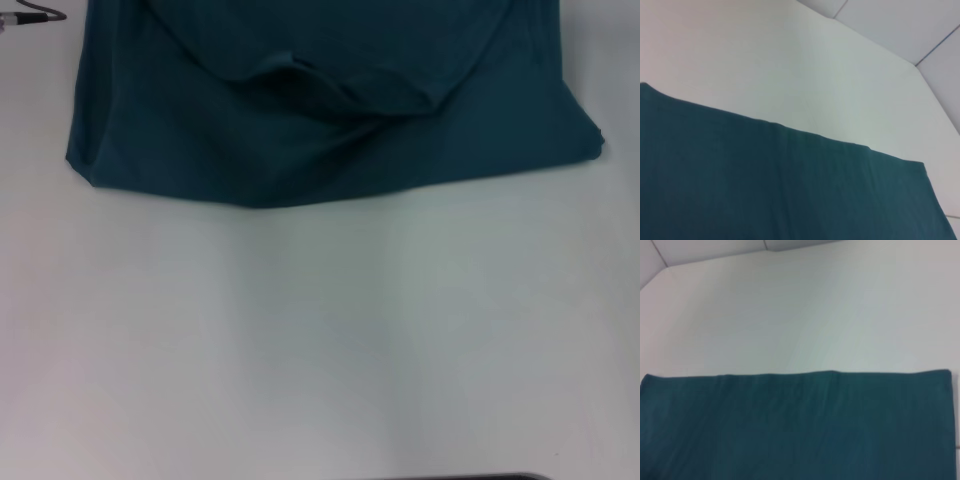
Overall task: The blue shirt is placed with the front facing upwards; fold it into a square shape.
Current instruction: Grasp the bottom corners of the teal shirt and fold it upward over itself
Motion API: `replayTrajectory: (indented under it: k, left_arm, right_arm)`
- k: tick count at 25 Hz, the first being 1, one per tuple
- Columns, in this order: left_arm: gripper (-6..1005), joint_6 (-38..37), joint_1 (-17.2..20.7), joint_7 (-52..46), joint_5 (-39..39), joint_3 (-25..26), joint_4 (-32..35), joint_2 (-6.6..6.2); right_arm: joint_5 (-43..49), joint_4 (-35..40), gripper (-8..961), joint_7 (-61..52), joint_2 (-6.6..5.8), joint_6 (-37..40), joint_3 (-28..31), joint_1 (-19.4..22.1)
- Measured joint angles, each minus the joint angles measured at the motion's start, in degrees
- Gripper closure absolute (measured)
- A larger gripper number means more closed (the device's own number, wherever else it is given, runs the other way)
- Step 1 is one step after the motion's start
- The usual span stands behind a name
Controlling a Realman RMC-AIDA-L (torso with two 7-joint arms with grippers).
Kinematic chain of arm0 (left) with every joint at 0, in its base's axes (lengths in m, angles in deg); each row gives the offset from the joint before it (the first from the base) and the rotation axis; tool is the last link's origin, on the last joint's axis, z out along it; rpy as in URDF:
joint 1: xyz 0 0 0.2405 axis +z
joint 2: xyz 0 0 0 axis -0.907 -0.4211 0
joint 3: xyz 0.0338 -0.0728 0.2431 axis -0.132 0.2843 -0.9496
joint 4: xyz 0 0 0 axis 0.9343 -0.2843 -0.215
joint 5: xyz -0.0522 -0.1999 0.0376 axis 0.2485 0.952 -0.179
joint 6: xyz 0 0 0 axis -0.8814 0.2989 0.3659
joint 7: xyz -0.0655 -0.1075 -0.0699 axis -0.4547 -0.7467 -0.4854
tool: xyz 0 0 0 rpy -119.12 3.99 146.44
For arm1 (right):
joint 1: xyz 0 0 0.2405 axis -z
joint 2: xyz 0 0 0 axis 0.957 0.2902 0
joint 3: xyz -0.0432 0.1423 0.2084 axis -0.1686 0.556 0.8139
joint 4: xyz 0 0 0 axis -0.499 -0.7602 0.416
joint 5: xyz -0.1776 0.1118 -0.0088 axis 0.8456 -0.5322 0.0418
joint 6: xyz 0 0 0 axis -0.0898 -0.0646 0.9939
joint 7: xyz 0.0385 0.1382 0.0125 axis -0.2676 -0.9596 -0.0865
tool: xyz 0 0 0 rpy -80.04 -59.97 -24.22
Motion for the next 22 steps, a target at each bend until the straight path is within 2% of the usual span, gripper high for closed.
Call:
replayTrajectory:
  k: [15,22]
  left_arm:
    - [976,5.47,0.73,-3.81,-0.39,-1.04,-0.15,0.33]
    - [973,6.88,0.76,-4.33,-0.23,-2.52,-0.11,0.61]
  right_arm:
    - [-0.11,-0.11,914,-0.02,1.47,-7.09,-0.14,-0.7]
    - [-0.02,-0.75,913,0.01,1.64,-8.37,-1.32,-1.09]
